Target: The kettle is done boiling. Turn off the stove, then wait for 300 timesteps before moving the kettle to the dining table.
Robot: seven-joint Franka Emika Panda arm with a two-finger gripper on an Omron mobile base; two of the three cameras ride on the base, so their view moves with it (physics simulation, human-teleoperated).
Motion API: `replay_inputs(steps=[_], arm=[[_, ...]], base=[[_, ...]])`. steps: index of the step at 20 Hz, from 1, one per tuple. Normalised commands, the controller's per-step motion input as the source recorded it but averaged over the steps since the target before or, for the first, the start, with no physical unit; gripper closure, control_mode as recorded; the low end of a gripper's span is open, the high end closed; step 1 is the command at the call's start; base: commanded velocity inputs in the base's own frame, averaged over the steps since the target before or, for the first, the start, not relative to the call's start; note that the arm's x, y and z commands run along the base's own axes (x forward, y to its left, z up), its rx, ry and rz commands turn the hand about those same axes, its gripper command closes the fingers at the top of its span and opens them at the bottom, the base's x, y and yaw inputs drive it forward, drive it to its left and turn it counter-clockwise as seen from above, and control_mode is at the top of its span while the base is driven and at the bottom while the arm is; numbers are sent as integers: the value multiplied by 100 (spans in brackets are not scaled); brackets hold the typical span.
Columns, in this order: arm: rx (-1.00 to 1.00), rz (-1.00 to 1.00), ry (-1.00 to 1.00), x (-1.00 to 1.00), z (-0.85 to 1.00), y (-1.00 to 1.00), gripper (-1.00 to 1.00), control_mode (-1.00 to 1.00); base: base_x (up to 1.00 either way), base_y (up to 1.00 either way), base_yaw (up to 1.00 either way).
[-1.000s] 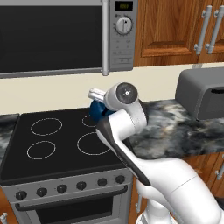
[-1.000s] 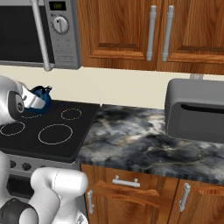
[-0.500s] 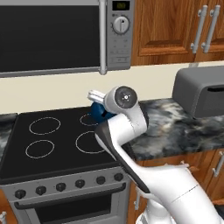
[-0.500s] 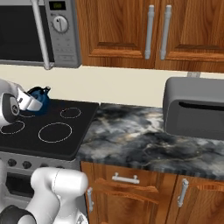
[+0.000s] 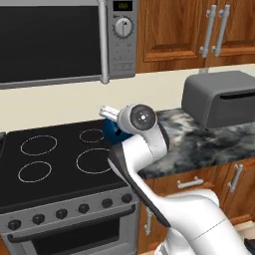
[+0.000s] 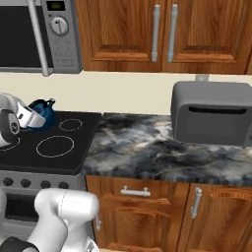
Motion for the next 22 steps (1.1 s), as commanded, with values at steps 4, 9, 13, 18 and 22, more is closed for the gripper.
replay_inputs(steps=[4, 9, 13, 18, 22], arm=[[0, 0, 0, 0, 0, 0, 100, 100], [0, 0, 0, 0, 0, 0, 100, 100], [0, 0, 0, 0, 0, 0, 100, 100], [0, 0, 0, 0, 0, 0, 100, 100], [0, 0, 0, 0, 0, 0, 100, 100]], base=[[-12, 0, -36], [-15, 4, -43], [-54, 6, -43], [-72, 10, -37], [-69, 8, -38]])
